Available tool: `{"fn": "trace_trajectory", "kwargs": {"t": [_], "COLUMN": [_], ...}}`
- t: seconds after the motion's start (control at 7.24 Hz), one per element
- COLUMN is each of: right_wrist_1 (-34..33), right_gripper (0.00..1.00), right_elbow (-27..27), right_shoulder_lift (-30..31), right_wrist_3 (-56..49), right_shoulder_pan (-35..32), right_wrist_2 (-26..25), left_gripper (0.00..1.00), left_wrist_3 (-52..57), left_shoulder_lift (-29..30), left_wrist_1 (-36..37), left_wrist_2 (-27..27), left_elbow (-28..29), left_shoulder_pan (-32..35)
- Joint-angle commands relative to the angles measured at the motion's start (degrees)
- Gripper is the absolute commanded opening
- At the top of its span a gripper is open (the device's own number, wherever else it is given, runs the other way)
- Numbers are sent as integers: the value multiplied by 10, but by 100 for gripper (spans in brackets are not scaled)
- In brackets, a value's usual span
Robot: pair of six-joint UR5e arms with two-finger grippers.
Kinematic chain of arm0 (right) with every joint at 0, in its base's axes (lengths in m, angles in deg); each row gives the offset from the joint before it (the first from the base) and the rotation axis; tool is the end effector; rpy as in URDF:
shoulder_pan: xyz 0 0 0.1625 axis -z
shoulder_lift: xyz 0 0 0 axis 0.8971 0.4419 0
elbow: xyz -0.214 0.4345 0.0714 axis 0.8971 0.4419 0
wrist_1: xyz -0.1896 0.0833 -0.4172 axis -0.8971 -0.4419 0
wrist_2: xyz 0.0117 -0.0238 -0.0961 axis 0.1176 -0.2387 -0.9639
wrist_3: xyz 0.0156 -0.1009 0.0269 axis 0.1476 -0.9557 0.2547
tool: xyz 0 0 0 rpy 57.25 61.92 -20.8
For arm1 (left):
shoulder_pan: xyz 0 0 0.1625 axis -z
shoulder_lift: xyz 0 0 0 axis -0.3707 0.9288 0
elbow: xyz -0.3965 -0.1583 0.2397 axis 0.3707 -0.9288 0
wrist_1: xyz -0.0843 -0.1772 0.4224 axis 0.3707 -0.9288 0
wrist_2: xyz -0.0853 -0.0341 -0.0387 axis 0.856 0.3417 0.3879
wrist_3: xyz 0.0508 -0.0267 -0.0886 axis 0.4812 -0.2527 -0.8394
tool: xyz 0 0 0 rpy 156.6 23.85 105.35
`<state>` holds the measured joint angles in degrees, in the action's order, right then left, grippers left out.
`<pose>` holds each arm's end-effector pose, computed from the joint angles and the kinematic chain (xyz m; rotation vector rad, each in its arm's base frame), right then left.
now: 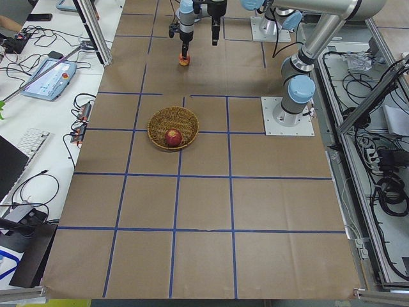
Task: Transfer apple from basket to plate
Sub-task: 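Move the right gripper over the apple while the left gripper lowers over the basket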
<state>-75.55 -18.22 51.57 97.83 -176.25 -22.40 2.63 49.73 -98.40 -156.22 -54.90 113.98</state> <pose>0.3862 -0.6116 0.2261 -0.1372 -3.0727 0.1474 -0.1497 -0.4458 0.5699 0.0344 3.1305 0.0051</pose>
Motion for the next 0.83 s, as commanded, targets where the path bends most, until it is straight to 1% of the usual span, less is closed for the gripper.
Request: {"fn": "trace_trajectory", "kwargs": {"t": [0.0, 0.41, 0.55, 0.69], "right_wrist_1": [-8, -17, -19, -22], "right_gripper": [100, 100, 97, 81], "right_elbow": [0, 3, 4, 4], "right_shoulder_lift": [-19, -31, -32, -33], "right_wrist_3": [-3, -2, -1, -2], "right_shoulder_pan": [0, 0, 0, 0], "right_wrist_2": [4, 4, 4, 4], "left_gripper": [99, 99, 99, 99], "left_wrist_3": [-2, -3, -3, -3], "left_shoulder_lift": [2, 2, 2, 0], "left_wrist_1": [0, 0, 0, -1], "left_wrist_2": [1, 2, 0, -1], "left_elbow": [0, 2, 2, 2], "left_shoulder_pan": [0, 1, 1, 1]}}
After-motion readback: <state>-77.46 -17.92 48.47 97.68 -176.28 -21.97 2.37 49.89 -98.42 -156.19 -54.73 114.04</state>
